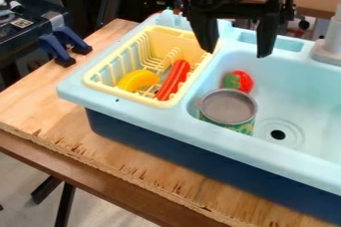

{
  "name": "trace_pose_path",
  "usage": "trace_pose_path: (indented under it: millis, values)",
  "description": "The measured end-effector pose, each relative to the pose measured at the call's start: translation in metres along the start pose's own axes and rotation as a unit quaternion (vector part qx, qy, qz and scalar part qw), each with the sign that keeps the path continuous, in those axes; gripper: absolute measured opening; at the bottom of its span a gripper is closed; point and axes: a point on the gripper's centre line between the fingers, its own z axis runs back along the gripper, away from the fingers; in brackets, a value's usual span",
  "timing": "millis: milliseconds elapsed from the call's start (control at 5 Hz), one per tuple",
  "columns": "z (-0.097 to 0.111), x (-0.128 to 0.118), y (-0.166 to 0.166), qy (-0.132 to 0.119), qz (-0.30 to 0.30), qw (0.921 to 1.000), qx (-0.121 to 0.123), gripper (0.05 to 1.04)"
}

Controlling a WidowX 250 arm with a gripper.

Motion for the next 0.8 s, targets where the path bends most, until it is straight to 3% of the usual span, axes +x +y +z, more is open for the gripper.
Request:
trace_pose_path:
  millis: [200,400,600,800]
  values:
    - [-0.009,-0.005,0.001,0.017,0.0,0.9998,0.008,1.009]
    - [-0.025,-0.012,0.001,0.063,-0.004,0.9963,0.058,1.008]
    - [-0.035,-0.011,-0.004,0.059,-0.009,0.9919,0.112,1.009]
    - [-0.047,-0.009,-0.01,0.068,-0.016,0.9863,0.149,1.008]
